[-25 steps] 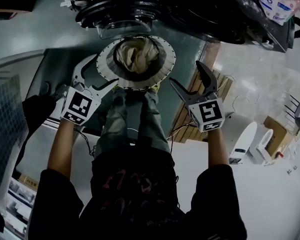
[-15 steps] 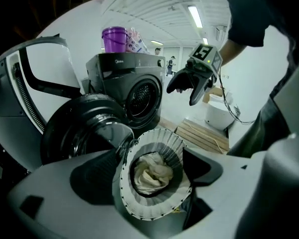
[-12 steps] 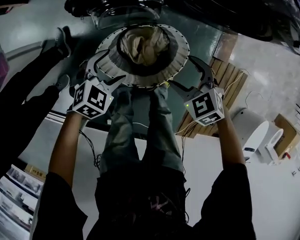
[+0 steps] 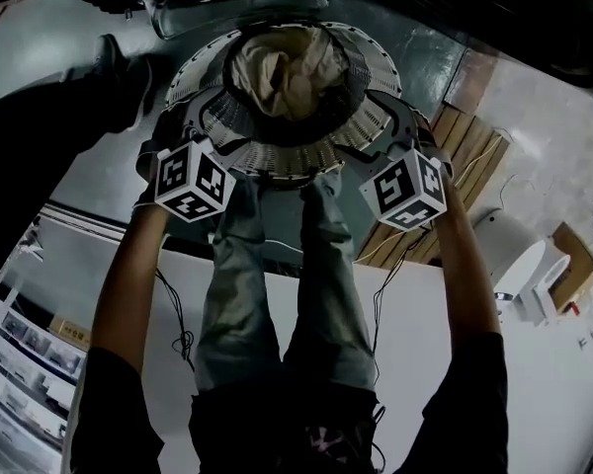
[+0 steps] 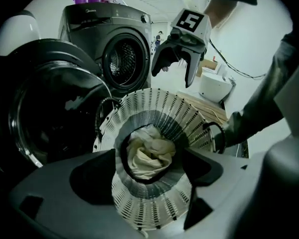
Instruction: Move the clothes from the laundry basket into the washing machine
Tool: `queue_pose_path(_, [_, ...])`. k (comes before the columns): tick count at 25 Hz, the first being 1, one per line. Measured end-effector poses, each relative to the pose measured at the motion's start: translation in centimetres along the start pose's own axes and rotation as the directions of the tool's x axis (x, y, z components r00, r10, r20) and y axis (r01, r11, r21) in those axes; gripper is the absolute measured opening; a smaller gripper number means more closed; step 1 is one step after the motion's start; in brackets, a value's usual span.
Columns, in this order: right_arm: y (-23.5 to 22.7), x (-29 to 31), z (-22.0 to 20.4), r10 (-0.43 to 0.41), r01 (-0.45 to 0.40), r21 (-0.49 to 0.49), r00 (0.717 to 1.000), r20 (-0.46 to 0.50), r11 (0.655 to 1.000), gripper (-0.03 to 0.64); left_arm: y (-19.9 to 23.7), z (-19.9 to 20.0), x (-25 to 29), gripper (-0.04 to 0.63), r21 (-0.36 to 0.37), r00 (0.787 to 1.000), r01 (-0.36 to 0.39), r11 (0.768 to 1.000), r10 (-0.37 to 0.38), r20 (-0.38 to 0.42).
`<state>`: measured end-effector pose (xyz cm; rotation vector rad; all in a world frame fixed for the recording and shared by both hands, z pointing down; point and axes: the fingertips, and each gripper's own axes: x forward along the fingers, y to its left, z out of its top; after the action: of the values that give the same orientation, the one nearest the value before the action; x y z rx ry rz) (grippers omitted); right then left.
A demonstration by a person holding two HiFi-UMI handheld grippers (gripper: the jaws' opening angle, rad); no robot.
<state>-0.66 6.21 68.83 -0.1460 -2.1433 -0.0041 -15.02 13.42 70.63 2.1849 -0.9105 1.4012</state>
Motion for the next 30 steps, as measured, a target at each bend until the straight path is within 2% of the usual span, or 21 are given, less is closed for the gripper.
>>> queue_pose_path(6, [1.4, 6.3, -2.2, 0.071, -0.08, -0.105, 0.994, -0.087, 0.991, 0.443, 0.0, -3.4, 5.0, 0.419, 0.063, 0.997, 0.012, 0.998, -0.008, -0.071])
queue_pose_path(12, [0.4, 10.5, -3.8, 0.081, -0.104, -0.169, 0.987, -0.136, 0.98, 0.445, 1.3, -3.2, 9.2, 0.419, 0.088, 0.997, 0.005, 0.996, 0.002, -0.08])
queue_pose_path(17, [-0.1, 14.7, -5.1, 0.1, -0.139, -0.202, 0.977, -0.19, 0.97, 0.449, 1.3, -4.0, 13.1, 0.419, 0.147, 0.994, 0.015, 0.989, 0.001, -0.108])
queue_pose_path(26, [-1.0, 22.0, -7.0, 0.093, -0.157, -0.234, 0.96, -0.264, 0.959, 0.471, 1.3, -7.6, 20.4, 0.43, 0.097, 0.987, 0.042, 0.994, -0.027, -0.156])
queue_pose_path(30, [-1.0, 25.1, -7.9, 0.086, -0.184, -0.299, 0.946, -0.312, 0.936, 0.479, 1.9, -9.3, 23.1, 0.44, 0.109, 0.982, 0.038, 0.993, -0.016, -0.191])
